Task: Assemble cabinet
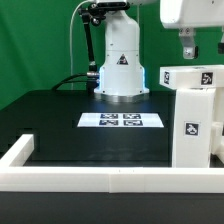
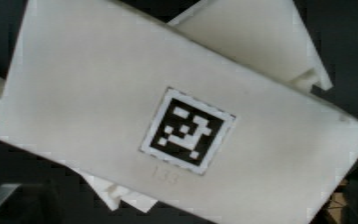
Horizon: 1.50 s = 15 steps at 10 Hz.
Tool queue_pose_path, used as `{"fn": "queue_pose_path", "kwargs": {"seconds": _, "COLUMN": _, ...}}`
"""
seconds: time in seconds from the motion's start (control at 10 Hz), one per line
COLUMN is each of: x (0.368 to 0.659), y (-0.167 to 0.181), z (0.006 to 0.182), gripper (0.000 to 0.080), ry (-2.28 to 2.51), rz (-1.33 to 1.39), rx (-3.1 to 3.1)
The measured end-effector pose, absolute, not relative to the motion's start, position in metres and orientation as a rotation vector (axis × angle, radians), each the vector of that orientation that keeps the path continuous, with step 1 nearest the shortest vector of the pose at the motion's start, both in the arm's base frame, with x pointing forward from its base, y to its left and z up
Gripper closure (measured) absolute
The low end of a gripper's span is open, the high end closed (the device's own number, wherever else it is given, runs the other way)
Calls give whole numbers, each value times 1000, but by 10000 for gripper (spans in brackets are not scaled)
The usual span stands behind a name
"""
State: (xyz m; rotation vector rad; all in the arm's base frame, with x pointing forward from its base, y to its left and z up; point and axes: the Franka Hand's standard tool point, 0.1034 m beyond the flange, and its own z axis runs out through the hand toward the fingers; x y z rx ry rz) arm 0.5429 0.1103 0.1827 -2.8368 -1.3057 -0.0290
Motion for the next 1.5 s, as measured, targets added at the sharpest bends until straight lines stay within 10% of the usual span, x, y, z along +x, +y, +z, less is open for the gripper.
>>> {"fn": "queue_pose_path", "kwargs": {"seconds": 1.5, "x": 535, "y": 98, "z": 160, "gripper": 32, "ry": -2217, "rz": 22, "rx": -2219}}
